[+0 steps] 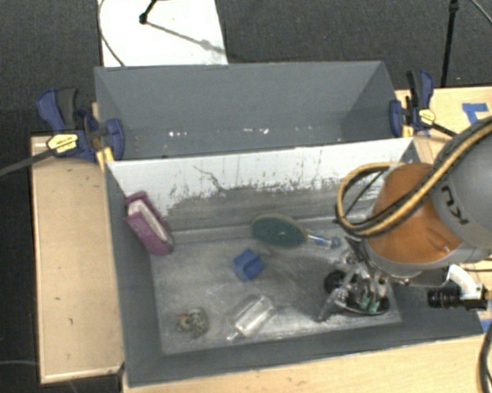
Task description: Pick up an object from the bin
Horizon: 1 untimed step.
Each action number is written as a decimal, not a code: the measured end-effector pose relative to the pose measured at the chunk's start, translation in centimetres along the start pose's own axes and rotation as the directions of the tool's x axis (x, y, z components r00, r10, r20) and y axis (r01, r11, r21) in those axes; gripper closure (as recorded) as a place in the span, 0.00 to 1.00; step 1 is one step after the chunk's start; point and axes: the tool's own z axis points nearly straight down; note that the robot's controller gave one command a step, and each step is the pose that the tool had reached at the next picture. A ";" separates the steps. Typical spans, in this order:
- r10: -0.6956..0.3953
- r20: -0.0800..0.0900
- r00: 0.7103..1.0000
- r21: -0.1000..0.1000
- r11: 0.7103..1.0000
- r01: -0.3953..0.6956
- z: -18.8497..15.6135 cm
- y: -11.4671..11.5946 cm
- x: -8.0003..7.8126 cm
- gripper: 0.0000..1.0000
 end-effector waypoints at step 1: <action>-0.005 -0.002 1.000 0.000 1.000 0.005 -7.0 0.1 -0.2 1.00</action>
Offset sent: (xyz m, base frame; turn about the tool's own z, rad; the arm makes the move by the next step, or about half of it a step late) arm 0.0002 0.0001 0.0671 0.0000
